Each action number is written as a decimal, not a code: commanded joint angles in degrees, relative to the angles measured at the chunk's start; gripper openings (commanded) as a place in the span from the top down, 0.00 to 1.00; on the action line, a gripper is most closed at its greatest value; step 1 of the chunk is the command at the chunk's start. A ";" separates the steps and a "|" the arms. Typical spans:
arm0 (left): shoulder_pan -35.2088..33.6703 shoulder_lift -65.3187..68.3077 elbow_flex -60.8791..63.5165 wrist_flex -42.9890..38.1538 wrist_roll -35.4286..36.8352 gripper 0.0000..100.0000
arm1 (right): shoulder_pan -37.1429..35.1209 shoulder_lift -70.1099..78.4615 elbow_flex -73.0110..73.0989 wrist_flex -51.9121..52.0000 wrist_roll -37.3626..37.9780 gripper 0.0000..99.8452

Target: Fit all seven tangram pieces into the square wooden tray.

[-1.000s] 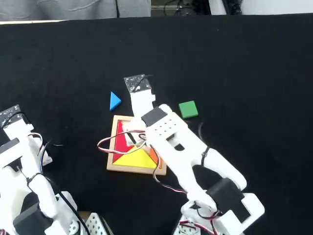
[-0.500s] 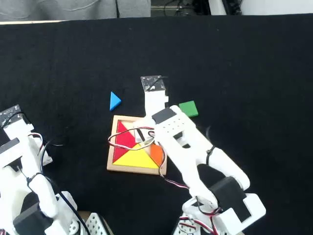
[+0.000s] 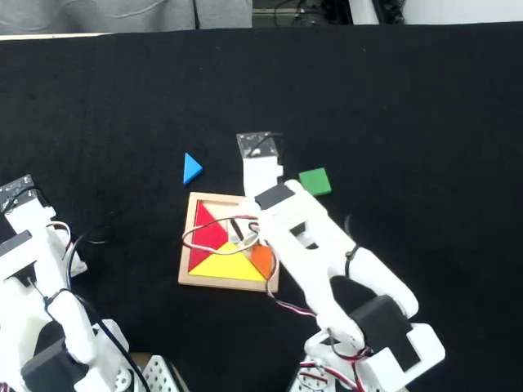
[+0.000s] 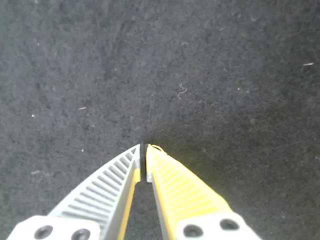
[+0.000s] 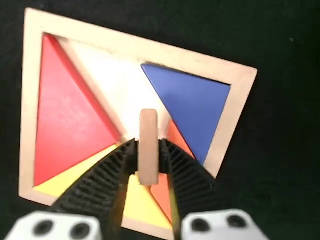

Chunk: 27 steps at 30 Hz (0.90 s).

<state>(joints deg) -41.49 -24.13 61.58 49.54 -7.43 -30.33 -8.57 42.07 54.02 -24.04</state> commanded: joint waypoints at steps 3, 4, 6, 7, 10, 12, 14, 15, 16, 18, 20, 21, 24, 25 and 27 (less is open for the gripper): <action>0.31 -1.41 0.04 -0.62 -0.35 0.97 | -0.09 -0.13 0.57 -0.88 -0.79 0.88; 0.31 -1.41 0.04 -0.62 -0.35 0.97 | -0.18 -0.13 0.57 -0.88 -0.79 0.88; 0.31 -1.41 0.04 -0.62 -0.35 0.97 | -0.18 -0.13 0.57 -0.88 -0.79 0.88; 0.31 -1.41 0.04 -0.62 -0.35 0.97 | -0.18 -0.13 0.57 -0.88 -0.79 0.88; 0.31 -1.41 0.04 -0.62 -0.35 0.97 | -0.18 -0.22 0.40 -0.97 -0.79 0.88; 0.31 -1.41 0.04 -0.62 -0.35 0.97 | 0.18 -0.22 -0.13 -1.41 -0.70 0.88; 0.31 -1.41 0.04 -0.62 -0.35 0.97 | 0.26 -0.22 -0.40 -1.49 -0.53 0.88; 0.31 -1.41 0.04 -0.62 -0.35 0.97 | 0.09 -0.22 -0.40 -1.49 -0.44 0.88; 0.31 -1.41 0.04 -0.62 -0.35 0.97 | -0.18 -0.22 -0.40 -1.49 -0.44 0.88; 0.31 -1.41 0.04 -0.62 -0.35 0.97 | -0.53 -0.57 -0.40 -1.41 -0.35 0.88; 0.31 -1.41 0.04 -0.62 -0.35 0.97 | -0.70 -0.22 -1.01 -1.41 -0.26 0.88; 0.31 -1.41 0.04 -0.62 -0.35 0.97 | -0.79 -0.13 -1.45 -1.32 -0.26 0.88; 0.31 -1.41 0.04 -0.62 -0.35 0.97 | -0.79 -0.13 -1.80 -1.32 -0.26 0.88; 0.31 -1.41 0.04 -0.62 -0.35 0.97 | -0.88 -0.13 -1.80 -1.32 -0.26 0.88; 0.31 -1.41 0.04 -0.62 -0.35 0.97 | -0.88 -0.13 -1.80 -1.32 0.79 0.88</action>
<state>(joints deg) -41.49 -24.13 61.58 49.54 -7.43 -30.33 -8.57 42.59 53.49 -24.04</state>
